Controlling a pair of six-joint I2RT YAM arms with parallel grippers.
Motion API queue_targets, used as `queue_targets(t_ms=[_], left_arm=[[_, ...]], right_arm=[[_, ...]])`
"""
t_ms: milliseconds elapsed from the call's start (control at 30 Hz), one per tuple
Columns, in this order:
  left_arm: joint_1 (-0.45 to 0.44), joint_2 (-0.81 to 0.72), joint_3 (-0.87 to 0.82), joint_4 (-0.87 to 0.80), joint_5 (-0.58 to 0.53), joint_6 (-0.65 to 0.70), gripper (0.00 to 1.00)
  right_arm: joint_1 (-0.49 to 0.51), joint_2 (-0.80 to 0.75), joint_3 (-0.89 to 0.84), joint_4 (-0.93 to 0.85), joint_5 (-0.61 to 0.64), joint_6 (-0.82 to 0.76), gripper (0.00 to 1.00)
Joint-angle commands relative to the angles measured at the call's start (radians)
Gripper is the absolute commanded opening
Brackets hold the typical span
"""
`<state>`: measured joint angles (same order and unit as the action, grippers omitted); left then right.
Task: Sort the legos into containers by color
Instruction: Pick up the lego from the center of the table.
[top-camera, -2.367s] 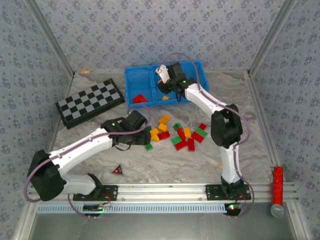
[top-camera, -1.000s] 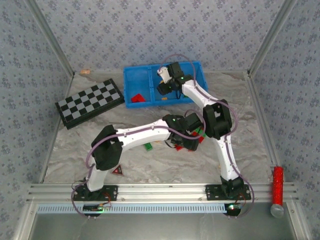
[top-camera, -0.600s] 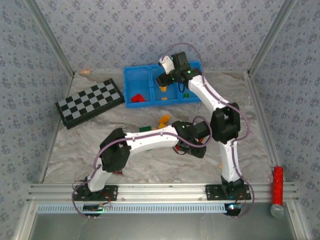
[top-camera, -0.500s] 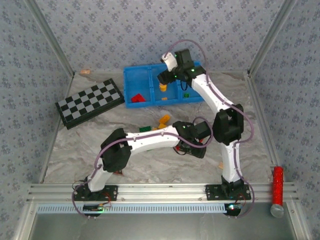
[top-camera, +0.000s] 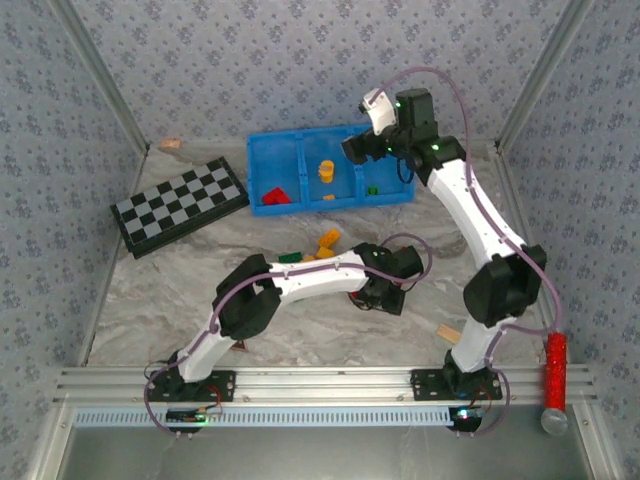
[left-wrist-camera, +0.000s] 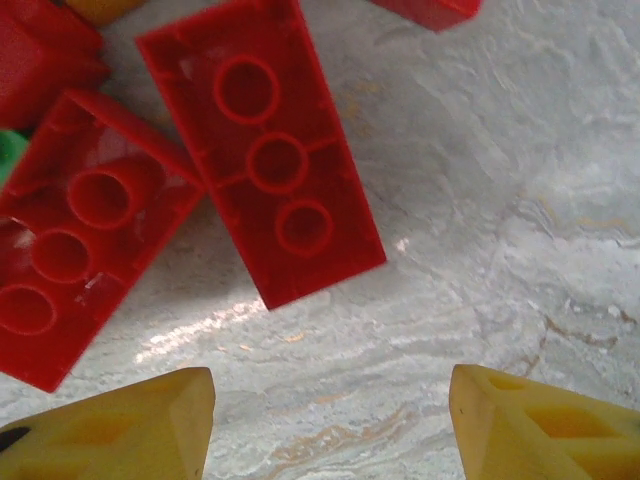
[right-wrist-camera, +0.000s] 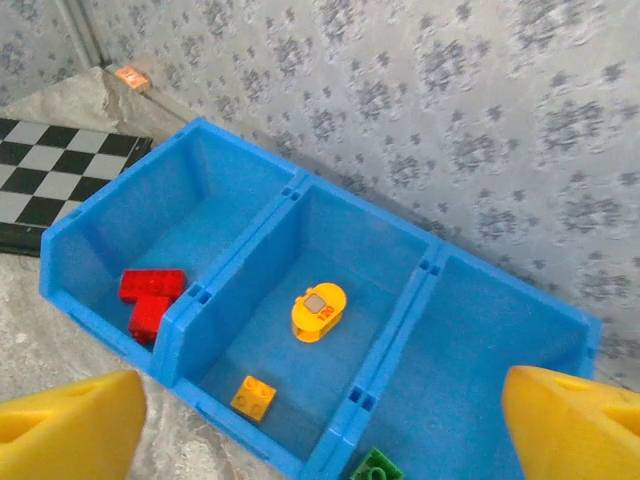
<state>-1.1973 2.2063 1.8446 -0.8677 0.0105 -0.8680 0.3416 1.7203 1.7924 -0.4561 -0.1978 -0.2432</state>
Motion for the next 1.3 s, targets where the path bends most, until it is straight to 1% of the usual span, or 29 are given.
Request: queue_targets(t_ms=[0, 200, 367, 533, 733, 1033, 1267], left_arm=[[0.023, 0.032, 0.05, -0.013, -0.011, -0.028, 0.63], [0.035, 0.078, 0.1, -0.031, 0.015, -0.024, 0.63], [0.035, 0.104, 0.138, -0.04, 0.028, -0.032, 0.62], [0.033, 0.131, 0.177, -0.068, 0.045, -0.039, 0.59], [0.028, 0.15, 0.182, -0.097, 0.048, -0.042, 0.58], [0.03, 0.218, 0.263, -0.171, 0.0, -0.027, 0.58], [0.033, 0.246, 0.282, -0.188, -0.016, -0.051, 0.52]], right_arm=[[-0.026, -0.09, -0.056, 0.015, 0.051, 0.051, 0.98], [-0.105, -0.191, -0.173, 0.007, 0.051, 0.152, 0.98], [-0.157, -0.213, -0.222, 0.007, 0.013, 0.19, 0.96], [-0.176, -0.215, -0.232, 0.0, 0.006, 0.186, 0.94], [-0.194, -0.217, -0.241, -0.004, -0.003, 0.183, 0.94], [-0.205, -0.237, -0.27, -0.003, -0.017, 0.176, 0.93], [-0.217, -0.251, -0.29, -0.006, -0.024, 0.177, 0.92]])
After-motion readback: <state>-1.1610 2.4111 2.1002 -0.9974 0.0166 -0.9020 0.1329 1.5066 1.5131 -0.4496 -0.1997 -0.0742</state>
